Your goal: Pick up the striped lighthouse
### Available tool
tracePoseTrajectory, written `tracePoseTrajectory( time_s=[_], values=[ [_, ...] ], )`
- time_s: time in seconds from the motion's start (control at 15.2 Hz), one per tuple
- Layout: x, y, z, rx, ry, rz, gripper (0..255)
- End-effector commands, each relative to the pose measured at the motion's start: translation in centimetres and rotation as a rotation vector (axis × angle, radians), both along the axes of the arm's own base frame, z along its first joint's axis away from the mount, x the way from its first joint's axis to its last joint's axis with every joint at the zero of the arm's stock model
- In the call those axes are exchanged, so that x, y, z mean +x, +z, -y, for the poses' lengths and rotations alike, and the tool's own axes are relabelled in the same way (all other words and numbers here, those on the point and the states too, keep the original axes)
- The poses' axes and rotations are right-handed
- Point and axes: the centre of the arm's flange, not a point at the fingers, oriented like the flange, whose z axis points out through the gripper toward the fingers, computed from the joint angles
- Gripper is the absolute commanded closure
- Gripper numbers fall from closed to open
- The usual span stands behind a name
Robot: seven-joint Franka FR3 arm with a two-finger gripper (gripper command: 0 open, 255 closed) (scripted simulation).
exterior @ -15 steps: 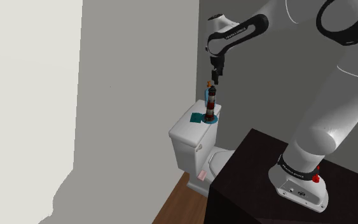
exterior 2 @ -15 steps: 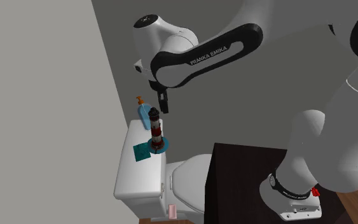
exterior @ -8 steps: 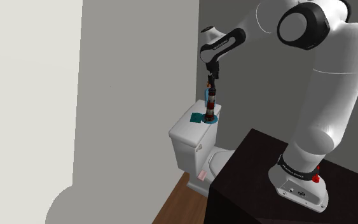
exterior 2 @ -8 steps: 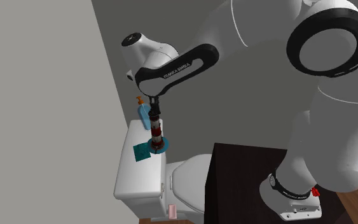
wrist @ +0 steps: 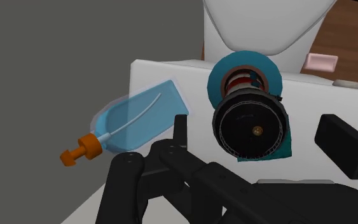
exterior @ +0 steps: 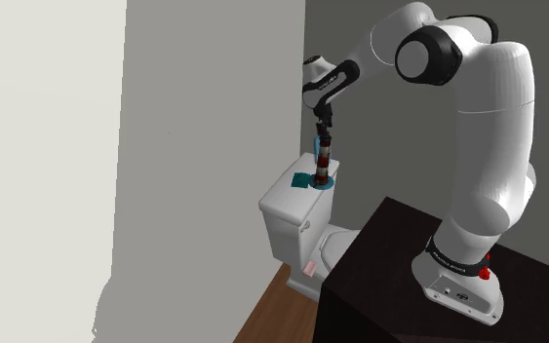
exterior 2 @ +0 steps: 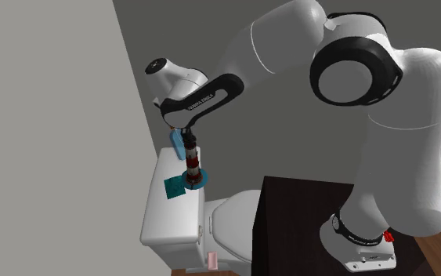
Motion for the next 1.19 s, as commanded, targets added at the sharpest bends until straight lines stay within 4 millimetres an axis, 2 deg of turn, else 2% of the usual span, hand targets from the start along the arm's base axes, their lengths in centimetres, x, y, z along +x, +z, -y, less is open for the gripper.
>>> tracePoseTrajectory(
  time_s=[0.0,0.13,0.26,0.33,0.92,1.12],
  values=[
    [-0.1,-1.2,-0.1,0.000,0.000,0.000,0],
    [-0.1,-2.6,-0.1,0.000,0.000,0.000,0],
    [-0.1,-2.6,-0.1,0.000,0.000,0.000,0],
    [-0.1,-2.6,-0.1,0.000,0.000,0.000,255],
    [-0.1,-2.6,-0.1,0.000,0.000,0.000,255],
    [-0.1,-1.0,-0.1,0.000,0.000,0.000,255]
  ],
)
